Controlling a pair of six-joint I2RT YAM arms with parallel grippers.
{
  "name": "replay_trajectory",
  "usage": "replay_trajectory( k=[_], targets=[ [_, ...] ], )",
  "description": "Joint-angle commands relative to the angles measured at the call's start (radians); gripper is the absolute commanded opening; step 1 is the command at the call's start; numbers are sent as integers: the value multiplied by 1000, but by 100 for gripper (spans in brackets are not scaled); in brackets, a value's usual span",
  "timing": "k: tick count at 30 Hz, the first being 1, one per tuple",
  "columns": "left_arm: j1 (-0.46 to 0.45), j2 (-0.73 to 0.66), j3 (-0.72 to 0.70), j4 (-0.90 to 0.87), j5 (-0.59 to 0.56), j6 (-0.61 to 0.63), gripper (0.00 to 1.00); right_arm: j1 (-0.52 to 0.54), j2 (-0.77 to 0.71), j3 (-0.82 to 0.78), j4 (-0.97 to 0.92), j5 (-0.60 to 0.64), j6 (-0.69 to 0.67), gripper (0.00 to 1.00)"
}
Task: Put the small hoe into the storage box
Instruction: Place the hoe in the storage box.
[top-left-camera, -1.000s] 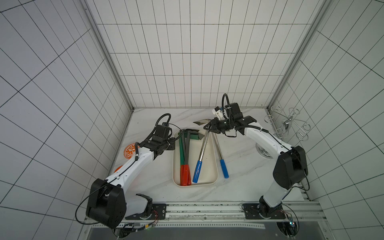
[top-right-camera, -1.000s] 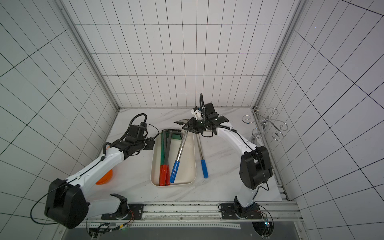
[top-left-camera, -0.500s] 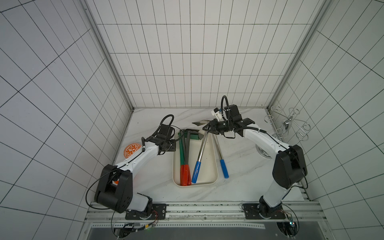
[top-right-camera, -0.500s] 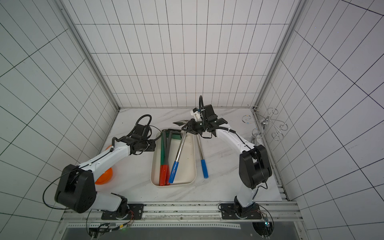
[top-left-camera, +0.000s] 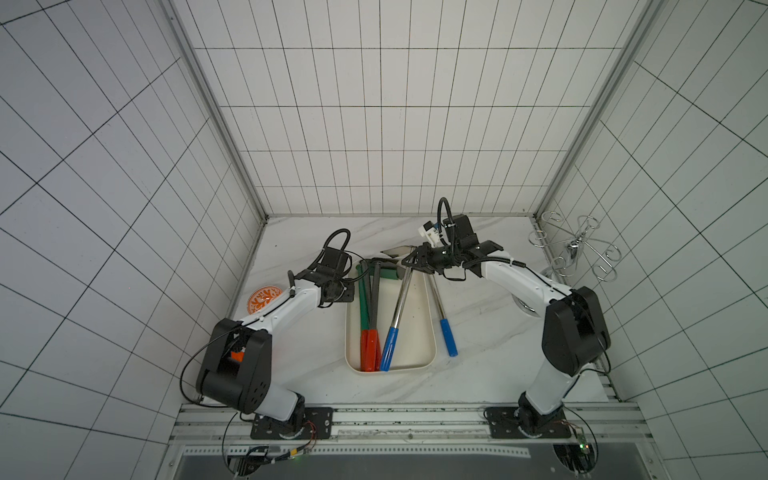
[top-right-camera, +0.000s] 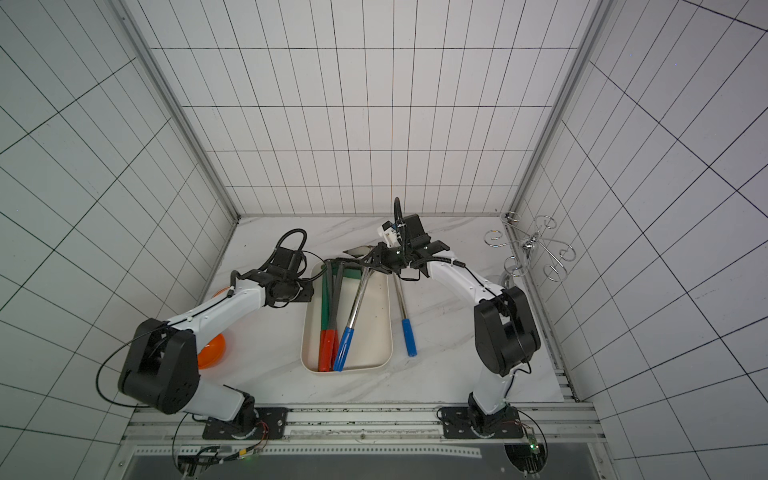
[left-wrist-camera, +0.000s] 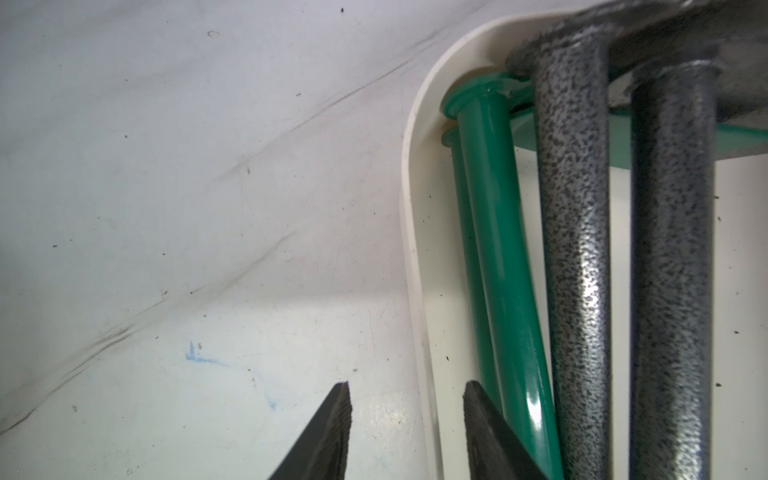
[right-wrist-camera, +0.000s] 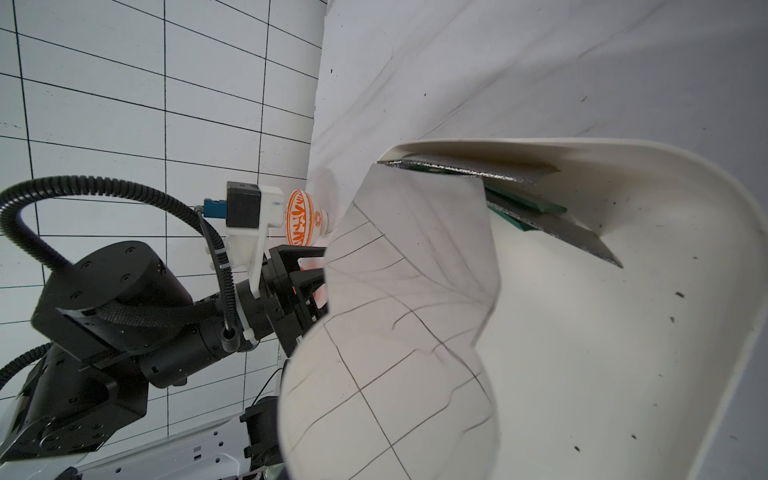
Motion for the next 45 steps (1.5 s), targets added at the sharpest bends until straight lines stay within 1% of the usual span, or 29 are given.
replay_trajectory(
  k=[1,24,37,39,43,45],
  targets=[
    [3,15,30,21,11,-10,46,9,18,-39,50,-31,11,0],
    [3,23,42,29,24,-8,43,13,106,-81,109,-11,9,0],
    [3,32,49,31,28,-5,42,13,174,-122,134,26,-1,0],
    [3,31,51,31,28,-4,42,12,180,-127,130,36,-4,2],
    [3,28,51,30,32,-4,41,14,185,-127,100,69,-17,9],
    [3,28,51,32,32,-3,41,14,183,-119,73,93,-29,16]
  ],
)
